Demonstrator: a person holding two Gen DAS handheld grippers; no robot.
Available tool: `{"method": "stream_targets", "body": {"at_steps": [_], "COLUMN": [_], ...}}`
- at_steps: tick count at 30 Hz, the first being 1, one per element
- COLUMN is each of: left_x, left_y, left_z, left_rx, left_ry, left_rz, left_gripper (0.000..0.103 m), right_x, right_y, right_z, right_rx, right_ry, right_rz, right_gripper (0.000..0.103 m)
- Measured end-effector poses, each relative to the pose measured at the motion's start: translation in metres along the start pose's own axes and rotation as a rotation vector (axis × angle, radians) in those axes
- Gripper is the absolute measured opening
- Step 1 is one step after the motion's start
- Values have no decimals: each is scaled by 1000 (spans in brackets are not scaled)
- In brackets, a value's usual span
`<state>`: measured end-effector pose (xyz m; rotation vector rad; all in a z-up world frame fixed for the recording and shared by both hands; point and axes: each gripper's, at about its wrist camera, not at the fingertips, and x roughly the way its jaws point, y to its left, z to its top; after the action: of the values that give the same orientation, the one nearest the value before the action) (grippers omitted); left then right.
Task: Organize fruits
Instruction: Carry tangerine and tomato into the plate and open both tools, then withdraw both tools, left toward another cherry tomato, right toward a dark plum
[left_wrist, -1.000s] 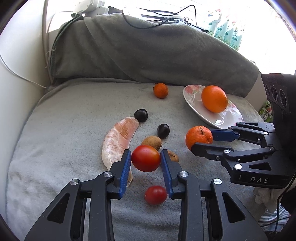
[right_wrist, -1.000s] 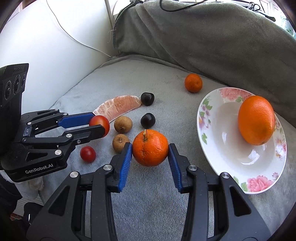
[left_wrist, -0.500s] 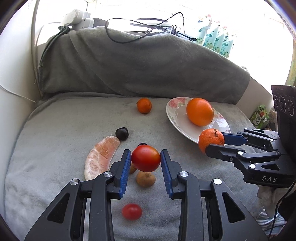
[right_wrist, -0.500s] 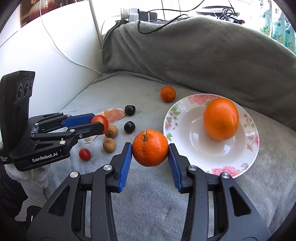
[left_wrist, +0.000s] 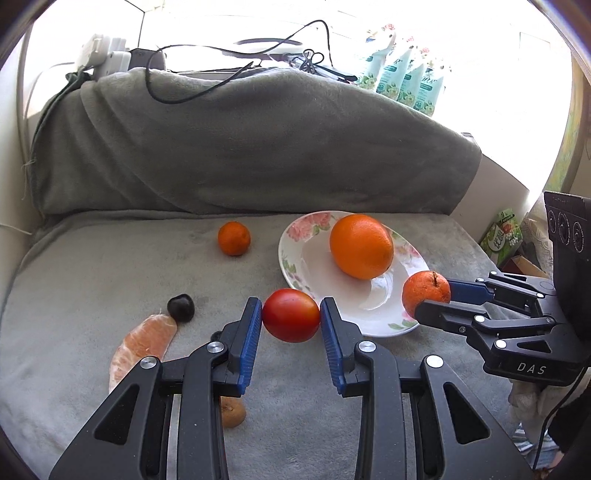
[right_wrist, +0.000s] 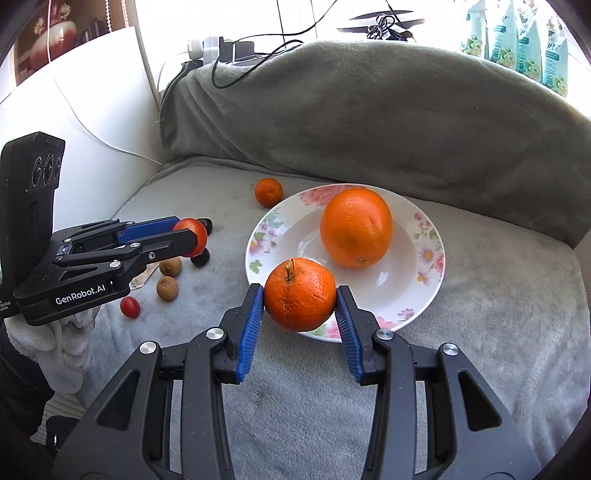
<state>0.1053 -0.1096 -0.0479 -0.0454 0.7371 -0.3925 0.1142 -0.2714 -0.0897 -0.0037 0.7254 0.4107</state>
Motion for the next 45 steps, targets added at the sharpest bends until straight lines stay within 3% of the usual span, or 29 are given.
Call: {"method": "stream_targets", "body": {"at_steps": [15,33,35,37,41,45], "left_x": [36,41,41,39,37,34], "left_y": [-27,-32,-32,-32,-31,-31], "left_z": [13,15,16,16,17,18], "left_rx": [49,66,63,61,60,55], "left_ry": [42,64,62,57,47,37], "left_rz": [-14,-9,-2,-5,7,15], "left_gripper": [31,32,41,48,61,67], "right_x": [3,6,3,-1,-6,-9], "right_y": [-29,-35,-34,-34,-32,-34], "right_z": [-3,-2,-2,-1,1,-1], "right_rx": [40,34,32,26,16,25], "right_ry": [11,15,2,-16,-30,-40], "right_rz": [-34,-53,-59,-64,-75,-82], "right_gripper": [42,43,53,69,72,77]}}
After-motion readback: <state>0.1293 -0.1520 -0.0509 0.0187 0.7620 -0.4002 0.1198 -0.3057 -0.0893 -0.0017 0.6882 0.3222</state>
